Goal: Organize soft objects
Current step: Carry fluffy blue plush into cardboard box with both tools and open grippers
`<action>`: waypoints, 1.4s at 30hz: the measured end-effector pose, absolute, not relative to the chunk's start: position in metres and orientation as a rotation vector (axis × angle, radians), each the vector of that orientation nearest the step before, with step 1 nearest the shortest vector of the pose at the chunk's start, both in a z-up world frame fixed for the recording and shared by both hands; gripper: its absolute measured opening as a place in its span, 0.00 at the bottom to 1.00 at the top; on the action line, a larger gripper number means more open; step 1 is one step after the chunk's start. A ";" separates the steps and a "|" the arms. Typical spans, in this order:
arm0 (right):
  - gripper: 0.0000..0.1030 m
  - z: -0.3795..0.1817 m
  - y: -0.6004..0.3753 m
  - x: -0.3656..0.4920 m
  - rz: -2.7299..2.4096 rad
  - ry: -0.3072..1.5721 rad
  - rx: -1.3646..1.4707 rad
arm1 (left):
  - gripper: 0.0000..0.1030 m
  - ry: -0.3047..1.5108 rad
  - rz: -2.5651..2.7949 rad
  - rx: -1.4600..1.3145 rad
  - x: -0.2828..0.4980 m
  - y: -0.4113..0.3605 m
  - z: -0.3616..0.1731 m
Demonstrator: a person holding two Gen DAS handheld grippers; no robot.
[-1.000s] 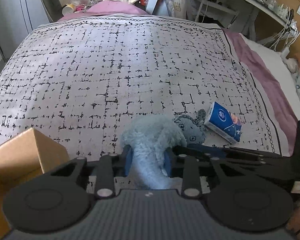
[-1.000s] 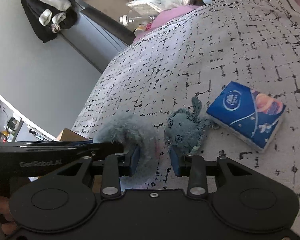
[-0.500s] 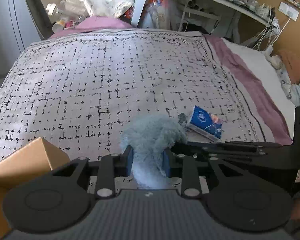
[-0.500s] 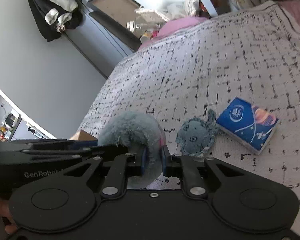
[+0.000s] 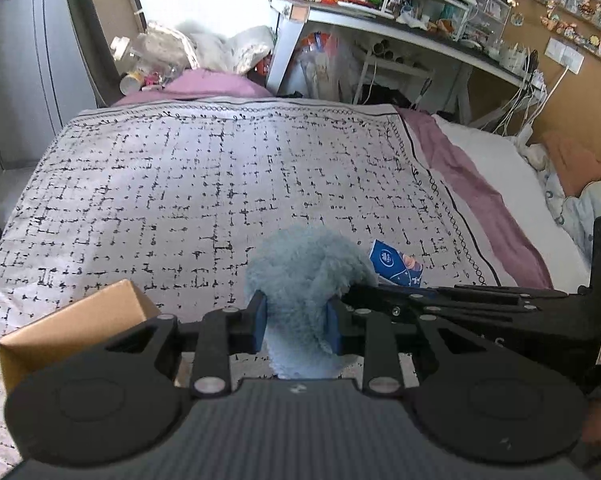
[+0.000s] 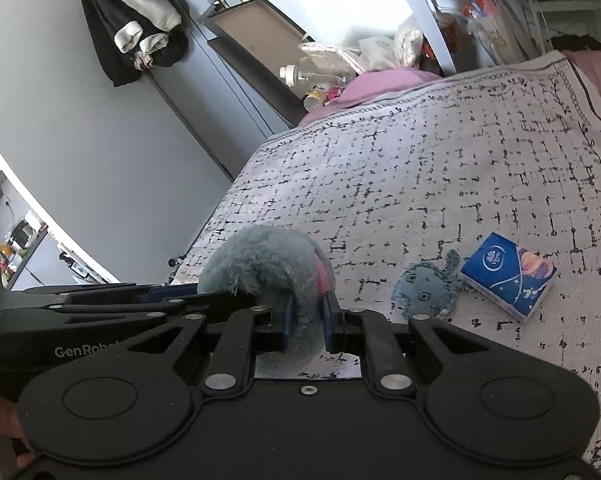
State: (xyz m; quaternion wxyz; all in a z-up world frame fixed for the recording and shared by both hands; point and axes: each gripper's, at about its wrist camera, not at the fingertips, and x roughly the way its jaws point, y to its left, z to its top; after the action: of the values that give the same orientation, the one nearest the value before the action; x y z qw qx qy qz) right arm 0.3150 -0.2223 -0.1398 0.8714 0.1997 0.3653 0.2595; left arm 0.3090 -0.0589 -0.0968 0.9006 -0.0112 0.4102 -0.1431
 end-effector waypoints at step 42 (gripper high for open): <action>0.15 -0.106 -0.068 0.279 0.628 0.783 0.242 | 0.27 0.733 -0.187 -0.290 0.249 0.111 -0.100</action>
State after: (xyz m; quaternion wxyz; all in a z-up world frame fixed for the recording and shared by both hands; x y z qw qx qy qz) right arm 0.2787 -0.0680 -0.1064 0.8698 0.1156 0.3743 0.3001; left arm 0.2490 0.1112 -0.0998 0.9191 -0.1411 0.3564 -0.0908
